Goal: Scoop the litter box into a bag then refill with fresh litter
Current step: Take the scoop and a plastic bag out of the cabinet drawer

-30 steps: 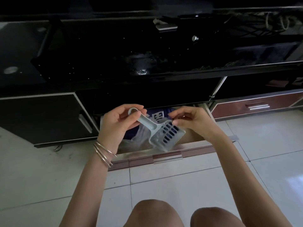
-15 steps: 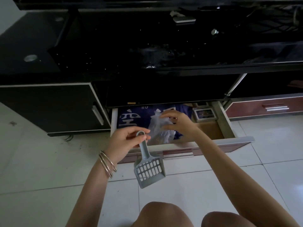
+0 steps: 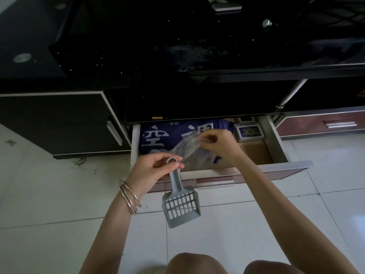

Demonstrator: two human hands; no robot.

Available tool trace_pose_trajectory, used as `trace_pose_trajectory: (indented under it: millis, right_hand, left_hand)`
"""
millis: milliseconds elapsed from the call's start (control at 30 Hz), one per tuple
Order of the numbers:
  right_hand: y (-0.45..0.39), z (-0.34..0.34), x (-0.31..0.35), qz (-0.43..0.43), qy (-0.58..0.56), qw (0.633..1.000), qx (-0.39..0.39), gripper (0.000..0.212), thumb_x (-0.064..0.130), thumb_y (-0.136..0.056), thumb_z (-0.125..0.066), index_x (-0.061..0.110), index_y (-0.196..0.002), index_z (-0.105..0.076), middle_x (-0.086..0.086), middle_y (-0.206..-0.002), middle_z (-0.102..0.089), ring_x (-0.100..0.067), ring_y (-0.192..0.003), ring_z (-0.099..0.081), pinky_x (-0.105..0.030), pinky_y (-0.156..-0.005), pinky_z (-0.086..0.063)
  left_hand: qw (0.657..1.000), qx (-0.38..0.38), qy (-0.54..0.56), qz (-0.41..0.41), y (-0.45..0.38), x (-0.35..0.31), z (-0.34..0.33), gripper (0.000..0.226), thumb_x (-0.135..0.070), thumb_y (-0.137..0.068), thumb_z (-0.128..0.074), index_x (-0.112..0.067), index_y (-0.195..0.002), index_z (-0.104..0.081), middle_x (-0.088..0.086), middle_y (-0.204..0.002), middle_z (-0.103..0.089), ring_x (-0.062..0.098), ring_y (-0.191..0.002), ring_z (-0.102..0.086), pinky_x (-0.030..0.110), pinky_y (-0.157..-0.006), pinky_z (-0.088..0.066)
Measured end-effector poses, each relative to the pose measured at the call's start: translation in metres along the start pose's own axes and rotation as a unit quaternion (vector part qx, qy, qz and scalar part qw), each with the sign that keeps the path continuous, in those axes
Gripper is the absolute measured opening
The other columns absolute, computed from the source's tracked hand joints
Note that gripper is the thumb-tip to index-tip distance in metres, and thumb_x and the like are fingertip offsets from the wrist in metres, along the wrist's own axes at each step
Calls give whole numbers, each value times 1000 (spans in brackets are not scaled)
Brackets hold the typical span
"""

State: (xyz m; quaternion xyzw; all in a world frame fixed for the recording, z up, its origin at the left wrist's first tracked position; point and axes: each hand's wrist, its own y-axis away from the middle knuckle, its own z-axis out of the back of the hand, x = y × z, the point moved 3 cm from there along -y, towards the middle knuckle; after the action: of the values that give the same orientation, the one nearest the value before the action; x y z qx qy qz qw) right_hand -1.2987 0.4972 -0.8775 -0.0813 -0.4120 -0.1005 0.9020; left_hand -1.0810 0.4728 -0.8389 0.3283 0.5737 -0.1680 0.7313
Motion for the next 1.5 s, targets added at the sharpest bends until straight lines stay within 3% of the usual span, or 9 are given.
trace_pose_trajectory:
  millis: [200,367,533,667,867,1100,1200,1333,1500]
  right_hand:
    - [38,53,32,22,-45,999,18,29,-1,-78,-68,22,-95,-68,11,-88,-66,-7,-82,-65,-14,-78,-51]
    - [87,100,42,-10,-63,998,5,39,1,-75,-72,38,-85,-66,17,-85,-70,-2,-84,-66,-16,-80,-51]
    - [139,116,39,-42,-84,996,8,30,2,-75,-72,29,-85,-68,23,-77,-69,5,-71,-64,-8,-59,-47]
    - [167,105,24,-55,-78,995,21,25,6,-74,-75,28,-85,-68,13,-86,-71,-7,-82,-68,-15,-75,-52]
    - [186,71,-14,-130,-120,984,14,27,9,-72,-78,21,-81,-56,13,-70,-69,2,-56,-53,-11,-57,-40]
    - [187,42,-38,-122,-164,979,12,24,12,-71,-77,28,-83,-63,6,-95,-68,-13,-92,-61,-26,-80,-48]
    - [179,34,-40,-123,-208,970,-6,8,23,-71,-73,29,-74,-69,2,-91,-69,-16,-92,-63,-28,-83,-47]
    - [163,25,-53,-150,-192,969,-40,4,12,-78,-72,16,-79,-71,5,-83,-71,-5,-78,-64,-14,-73,-47]
    - [144,13,-69,-163,-183,965,-90,11,9,-76,-74,14,-82,-67,-3,-84,-71,-16,-79,-66,-26,-76,-51]
  left_hand:
    - [999,9,17,-29,9,-17,-16,17,-7,-83,-60,-12,-96,-69,3,-89,-74,17,-89,-70,27,-81,-55]
    - [998,37,19,-57,23,-33,-36,17,-7,-83,-60,-13,-96,-68,3,-89,-74,15,-91,-69,29,-83,-53]
    - [993,88,41,-62,37,-34,-66,16,-5,-84,-58,-11,-94,-68,4,-89,-74,18,-88,-70,23,-76,-56]
    - [991,114,18,-65,41,-22,-83,16,-3,-83,-59,-10,-92,-69,4,-88,-74,17,-87,-70,23,-79,-56]
    - [992,109,26,-51,45,11,-92,17,-2,-80,-62,-13,-90,-69,7,-88,-74,17,-89,-70,21,-81,-53]
    - [997,54,7,-61,39,44,-94,10,-4,-82,-61,-11,-88,-66,4,-87,-72,20,-86,-69,22,-71,-55]
    - [996,30,-40,-71,32,53,-93,9,-12,-81,-64,-19,-85,-69,-9,-87,-70,16,-90,-67,27,-81,-52]
    - [996,14,-62,-69,26,59,-93,9,-11,-80,-66,-19,-83,-69,-9,-83,-70,2,-82,-63,18,-80,-50]
    - [998,7,-53,-46,19,68,-93,8,-10,-77,-69,-17,-83,-71,-2,-84,-71,6,-77,-64,17,-72,-53]
